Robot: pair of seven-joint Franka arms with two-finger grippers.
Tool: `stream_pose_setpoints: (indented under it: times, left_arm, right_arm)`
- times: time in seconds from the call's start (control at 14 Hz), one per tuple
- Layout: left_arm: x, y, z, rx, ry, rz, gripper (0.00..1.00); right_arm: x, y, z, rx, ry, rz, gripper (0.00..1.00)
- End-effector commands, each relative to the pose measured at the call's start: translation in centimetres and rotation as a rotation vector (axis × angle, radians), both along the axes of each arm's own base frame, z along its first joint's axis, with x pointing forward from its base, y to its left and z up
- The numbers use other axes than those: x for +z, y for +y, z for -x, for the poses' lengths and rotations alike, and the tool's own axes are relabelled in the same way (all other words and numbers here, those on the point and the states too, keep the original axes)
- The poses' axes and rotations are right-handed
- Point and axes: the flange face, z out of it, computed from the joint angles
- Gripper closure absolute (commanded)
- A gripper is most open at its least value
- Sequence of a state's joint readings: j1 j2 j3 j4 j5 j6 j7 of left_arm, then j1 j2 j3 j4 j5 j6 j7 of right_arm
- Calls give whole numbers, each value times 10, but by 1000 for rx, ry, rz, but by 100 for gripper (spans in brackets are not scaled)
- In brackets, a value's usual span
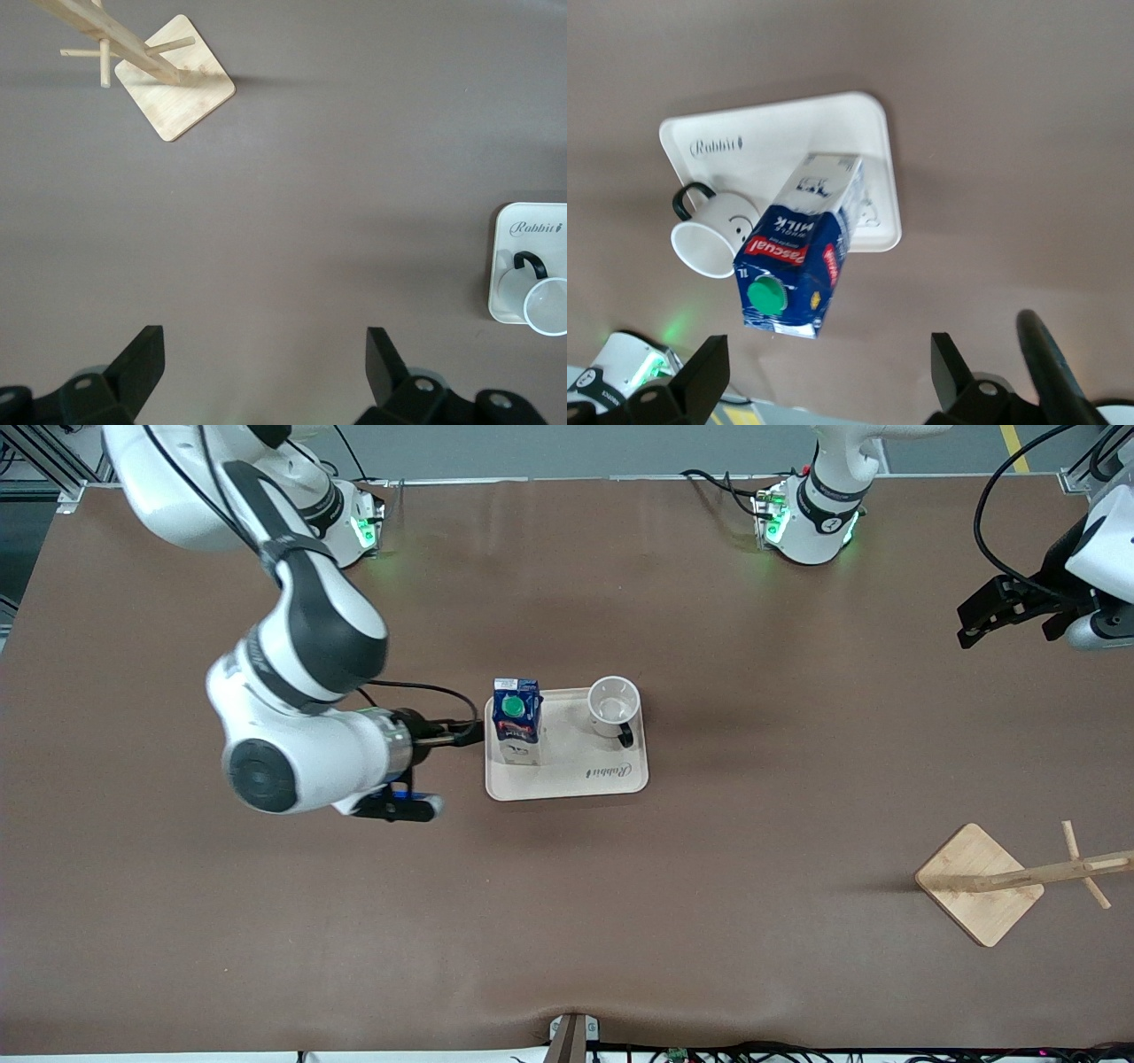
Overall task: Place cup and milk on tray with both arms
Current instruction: 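Open the right gripper and withdraw it from the carton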
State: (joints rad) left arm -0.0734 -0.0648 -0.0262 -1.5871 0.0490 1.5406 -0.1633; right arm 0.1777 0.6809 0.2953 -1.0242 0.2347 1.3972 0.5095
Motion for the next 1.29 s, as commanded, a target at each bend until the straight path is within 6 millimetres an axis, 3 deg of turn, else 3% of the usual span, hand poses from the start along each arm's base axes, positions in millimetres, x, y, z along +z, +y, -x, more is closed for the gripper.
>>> stream_pose_setpoints:
  times: [0.0,0.36,0.5,0.64,0.71,0.86,1.0,1.07,1.21]
  left_arm:
    - [7,2,1,-2,5,16,0]
    - [7,2,1,-2,3,16,0]
    - [8,2,2,-4,2,17,0]
    - [8,2,2,-6,2,17,0]
    - [9,4,2,-4,1,18,0]
    - [8,5,2,-3,2,18,0]
    - [8,5,2,-3,4,18,0]
    - [7,4,2,-4,5,18,0]
    - [6,1,2,-9,7,17,0]
  right_arm:
    - [28,-23,-5,74,-154,116,0]
    - [86,-100,-26,-12,-264,124,0]
    - [129,-125,-12,-37,-298,136,0]
    - [167,-136,3,-50,-358,166,0]
    - [179,-148,10,-63,-357,194,0]
    - [185,-171,26,-65,-287,267,0]
    - [181,-220,29,10,-267,266,0]
    - [178,-235,35,77,-268,250,0]
    - [174,-263,47,53,-279,263,0]
